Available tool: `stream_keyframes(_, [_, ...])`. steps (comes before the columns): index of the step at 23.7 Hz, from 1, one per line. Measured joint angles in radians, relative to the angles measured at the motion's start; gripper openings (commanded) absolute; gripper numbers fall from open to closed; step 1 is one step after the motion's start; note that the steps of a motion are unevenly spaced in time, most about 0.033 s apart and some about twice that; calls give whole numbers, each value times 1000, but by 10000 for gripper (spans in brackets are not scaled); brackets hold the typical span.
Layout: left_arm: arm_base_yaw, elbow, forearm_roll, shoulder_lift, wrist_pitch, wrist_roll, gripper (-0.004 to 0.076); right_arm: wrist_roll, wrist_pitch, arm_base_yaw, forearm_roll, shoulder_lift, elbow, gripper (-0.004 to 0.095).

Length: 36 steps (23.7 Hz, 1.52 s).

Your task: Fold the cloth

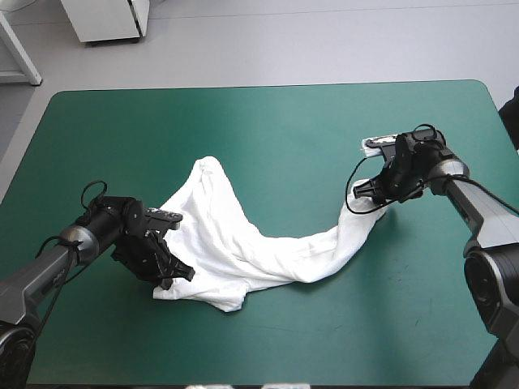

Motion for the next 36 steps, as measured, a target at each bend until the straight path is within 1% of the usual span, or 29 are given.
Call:
stream_keyframes(3, [0,0,1,0,-2,1,-10,-15,18,0,19,38,-1,496])
stream_keyframes(5, [0,0,1,1,-1,4,-10,-25,43,-1,46,71,-13,437])
stream_keyframes(6, [0,0,1,1,-1,4,-10,-31,49,-2,57,77,-17,390])
stream_keyframes(7, [0,0,2,2,-2,4,-10,-41,54,-3,66,82,-20,298])
stream_keyframes(8, [0,0,2,2,-2,4,-10,-50,59,-3,79,88,-24,157])
stream_keyframes(9, [0,0,2,2,-1,5,-10,-66,69,-3,99,92,-29,57])
stream_keyframes(10, [0,0,3,2,-1,5,-10,-77,73,-3,112,94,-29,-22])
stream_keyframes(12, [0,-1,5,2,-2,5,-10,-90,76,-3,135,95,-30,-12])
stream_keyframes(16, [-3,-19,25,2,11,5,-10,-94,84,-3,137,90,-30,-13])
stream_keyframes(19, [-8,-55,80,0,39,5,-10,-79,92,-1,110,72,-26,-13])
stream_keyframes(21, [-5,-92,147,-18,61,5,-10,-64,124,1,73,51,-16,-13])
stream_keyframes(23, [-4,-149,189,-63,100,6,-10,-51,162,-3,31,12,-6,-13])
stream_keyframes(26, [-2,-237,226,-154,157,7,-10,-44,186,-18,19,-78,-6,-13])
stream_keyframes(29, [3,-380,244,-304,200,12,-10,-32,212,-75,15,-253,-6,-13])
stream_keyframes(32, [3,-518,248,-388,220,27,-10,-25,242,-107,18,-384,-45,-13])
stream_keyframes(33, [3,-617,248,-420,220,36,-10,-20,261,-111,22,-442,-100,-13])
stream_keyframes(34, [3,-660,248,-431,220,38,-10,-17,268,-111,24,-467,-128,-13])
stream_keyframes(36, [3,-867,235,-447,221,42,-10,-4,284,-111,29,-533,-286,-13])
